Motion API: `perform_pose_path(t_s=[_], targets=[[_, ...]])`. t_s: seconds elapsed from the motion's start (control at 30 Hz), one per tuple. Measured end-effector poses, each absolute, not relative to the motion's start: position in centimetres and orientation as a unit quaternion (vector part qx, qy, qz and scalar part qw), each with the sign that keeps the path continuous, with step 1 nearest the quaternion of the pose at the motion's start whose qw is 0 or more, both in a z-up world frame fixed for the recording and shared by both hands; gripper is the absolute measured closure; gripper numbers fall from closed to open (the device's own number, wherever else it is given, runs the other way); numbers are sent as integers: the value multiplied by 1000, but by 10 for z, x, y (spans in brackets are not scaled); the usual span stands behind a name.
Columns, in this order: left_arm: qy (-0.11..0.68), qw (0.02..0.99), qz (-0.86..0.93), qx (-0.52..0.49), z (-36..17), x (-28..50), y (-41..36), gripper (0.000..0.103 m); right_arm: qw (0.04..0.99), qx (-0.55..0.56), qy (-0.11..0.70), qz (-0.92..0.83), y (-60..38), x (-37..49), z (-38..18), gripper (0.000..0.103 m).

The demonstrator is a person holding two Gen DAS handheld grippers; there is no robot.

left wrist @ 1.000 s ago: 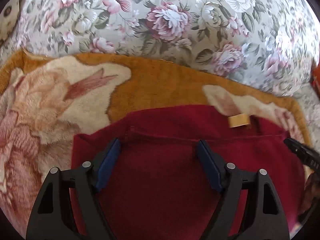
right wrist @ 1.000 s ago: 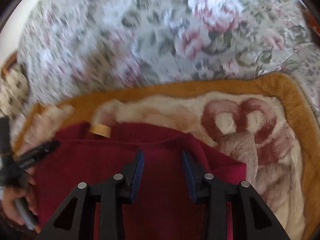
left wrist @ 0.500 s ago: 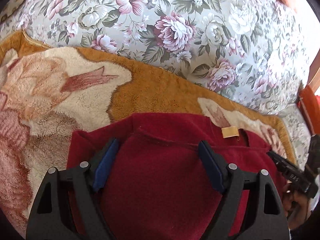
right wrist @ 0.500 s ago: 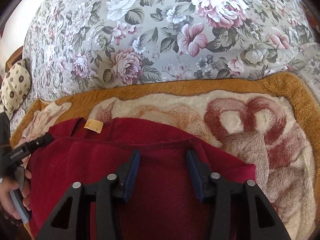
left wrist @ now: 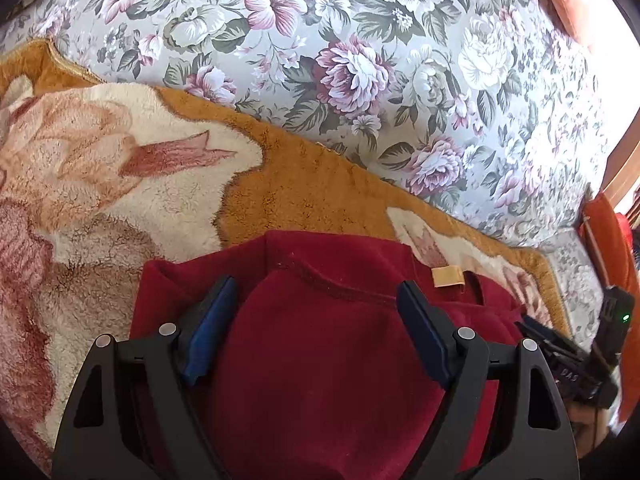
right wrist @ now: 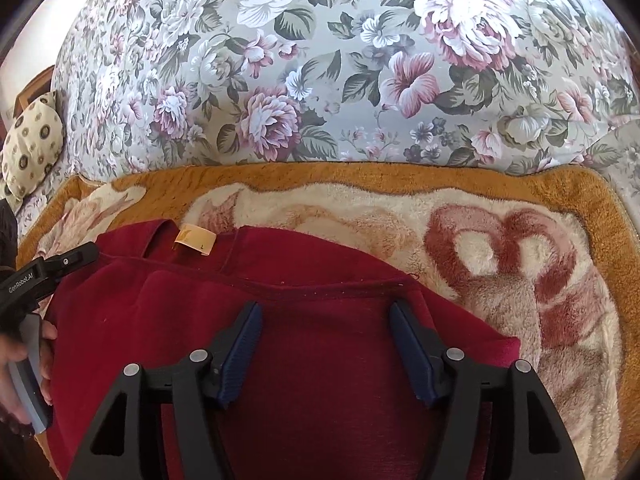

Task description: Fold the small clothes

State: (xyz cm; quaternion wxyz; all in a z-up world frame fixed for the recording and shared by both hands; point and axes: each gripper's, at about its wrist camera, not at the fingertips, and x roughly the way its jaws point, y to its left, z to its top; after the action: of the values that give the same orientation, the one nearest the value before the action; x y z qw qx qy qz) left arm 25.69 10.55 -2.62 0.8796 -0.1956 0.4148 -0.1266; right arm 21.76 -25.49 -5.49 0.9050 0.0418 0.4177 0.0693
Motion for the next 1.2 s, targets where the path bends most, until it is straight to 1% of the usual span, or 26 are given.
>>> perform_pose_path(t_s=[0.13,0.23,0.3,0.47,0.57,0.67,0.7,0.87,0.9,1.03,1.1,1.2], targets=[[396,880,-140,-221,-24,252,113,22,907,30,416,58,-251,219,-58,37],[331,894,-178,-243,-10,233,120,26,909,7,415,46,-244,219,-60,37],[287,908,-194,-236,3,220,119,27,910,5,413,45,-245,219,-60,37],[285,919,-218,-163,17,216,91,27,911,7,411,47,-246,219,-60,37],[277,933,-180,-145,20,212,91,27,911,7,410,47,-245,218,-60,37],[265,943,-130,-153,20,208,100,27,911,8,410,47,-246,218,-60,37],[266,943,-131,-153,19,207,100,27,911,8,409,48,-246,218,-60,37],[339,913,-182,-133,9,220,84,27,913,11,404,51,-246,218,-61,37],[341,914,-182,-125,9,220,81,27,913,12,404,51,-246,217,-61,37],[302,923,-200,-129,25,205,75,27,914,13,403,52,-247,217,-62,37],[302,921,-214,-125,26,205,69,25,914,14,402,52,-247,218,-62,36],[370,898,-214,-109,9,228,59,26,914,14,402,52,-247,218,-62,36]])
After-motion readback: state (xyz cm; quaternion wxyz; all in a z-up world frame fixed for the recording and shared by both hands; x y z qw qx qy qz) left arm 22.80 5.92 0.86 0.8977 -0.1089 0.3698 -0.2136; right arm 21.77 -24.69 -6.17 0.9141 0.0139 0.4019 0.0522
